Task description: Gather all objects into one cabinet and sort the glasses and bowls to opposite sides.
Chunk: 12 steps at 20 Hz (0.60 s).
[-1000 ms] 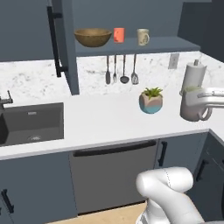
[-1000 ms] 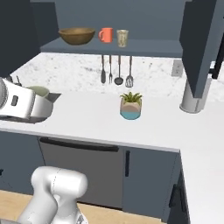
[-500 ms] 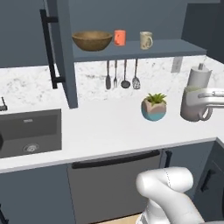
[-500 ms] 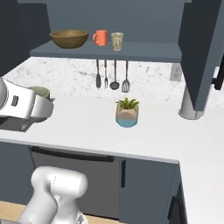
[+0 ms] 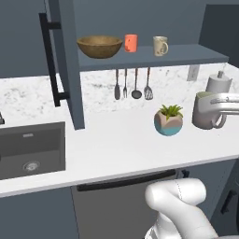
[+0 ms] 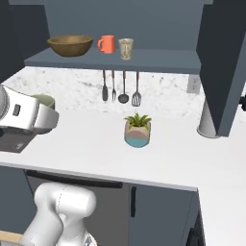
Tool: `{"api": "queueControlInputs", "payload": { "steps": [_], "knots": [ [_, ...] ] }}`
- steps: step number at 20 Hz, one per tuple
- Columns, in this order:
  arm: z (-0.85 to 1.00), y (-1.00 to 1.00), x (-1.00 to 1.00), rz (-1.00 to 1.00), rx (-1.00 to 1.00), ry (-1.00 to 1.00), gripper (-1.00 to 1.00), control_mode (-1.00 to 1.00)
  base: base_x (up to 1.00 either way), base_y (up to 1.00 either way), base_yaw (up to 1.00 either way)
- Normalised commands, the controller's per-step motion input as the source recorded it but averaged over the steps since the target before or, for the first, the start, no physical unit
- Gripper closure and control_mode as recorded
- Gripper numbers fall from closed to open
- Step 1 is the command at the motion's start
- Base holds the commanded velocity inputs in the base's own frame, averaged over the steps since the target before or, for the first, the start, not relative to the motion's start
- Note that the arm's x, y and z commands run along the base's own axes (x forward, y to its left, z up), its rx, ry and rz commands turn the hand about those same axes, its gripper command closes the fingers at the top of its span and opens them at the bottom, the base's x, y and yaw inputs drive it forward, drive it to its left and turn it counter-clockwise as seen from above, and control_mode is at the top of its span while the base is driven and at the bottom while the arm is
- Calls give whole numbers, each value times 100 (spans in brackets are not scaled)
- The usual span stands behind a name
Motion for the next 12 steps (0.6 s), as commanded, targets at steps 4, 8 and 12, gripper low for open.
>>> {"api": "queueControlInputs", "payload": {
  "steps": [4,8,12],
  "knots": [
    [0,0,0,0,0,0,100,100,31,-8,0],
    [0,0,0,0,0,0,100,100,38,-10,0],
    [0,0,0,0,0,0,100,100,31,-6,0]
  ]
}}
